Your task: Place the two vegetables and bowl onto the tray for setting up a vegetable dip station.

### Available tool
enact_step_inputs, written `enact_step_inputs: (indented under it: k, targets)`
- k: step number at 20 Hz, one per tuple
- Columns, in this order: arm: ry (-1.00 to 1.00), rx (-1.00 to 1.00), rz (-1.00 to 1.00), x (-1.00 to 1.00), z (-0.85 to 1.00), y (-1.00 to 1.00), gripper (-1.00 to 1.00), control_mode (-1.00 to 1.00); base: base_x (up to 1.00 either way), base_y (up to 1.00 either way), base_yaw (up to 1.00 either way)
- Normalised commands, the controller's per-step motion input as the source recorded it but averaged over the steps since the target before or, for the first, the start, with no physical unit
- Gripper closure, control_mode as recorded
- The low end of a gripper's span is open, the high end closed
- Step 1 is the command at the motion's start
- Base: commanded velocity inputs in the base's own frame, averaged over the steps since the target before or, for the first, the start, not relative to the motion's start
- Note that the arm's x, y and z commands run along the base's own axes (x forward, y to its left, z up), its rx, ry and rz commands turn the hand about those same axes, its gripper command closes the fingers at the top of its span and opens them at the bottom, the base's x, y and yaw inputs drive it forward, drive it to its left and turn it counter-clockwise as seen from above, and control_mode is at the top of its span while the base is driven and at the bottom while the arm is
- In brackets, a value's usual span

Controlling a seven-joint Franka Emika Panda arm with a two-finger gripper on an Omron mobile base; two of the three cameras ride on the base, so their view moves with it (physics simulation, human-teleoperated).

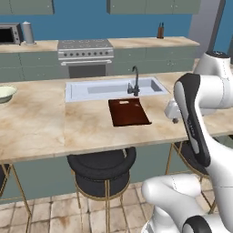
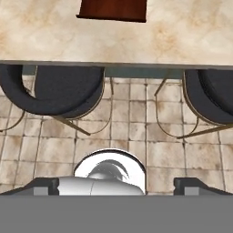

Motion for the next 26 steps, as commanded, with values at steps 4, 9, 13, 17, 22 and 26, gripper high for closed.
enact_step_inputs:
  k: [4, 9, 13, 17, 22, 26]
  targets:
    - [0.00, 0.00, 0.00, 0.00, 0.00, 0.00, -1.00, 1.00, -0.16, -1.00, 0.00]
    - [0.00, 0.00, 0.00, 0.00, 0.00, 0.00, -1.00, 1.00, -0.14, -1.00, 0.00]
    - [0.00, 0.00, 0.00, 0.00, 0.00, 0.00, -1.00, 1.00, -0.13, -1.00, 0.00]
    - [0.00, 0.00, 0.00, 0.00, 0.00, 0.00, -1.00, 1.00, -0.07, -1.00, 0.00]
    - [0.00, 0.00, 0.00, 0.00, 0.00, 0.00, -1.00, 1.00, -0.05, -1.00, -0.02]
    - [0.00, 0.00, 0.00, 0.00, 0.00, 0.00, -1.00, 1.00, -0.05, -1.00, -0.02]
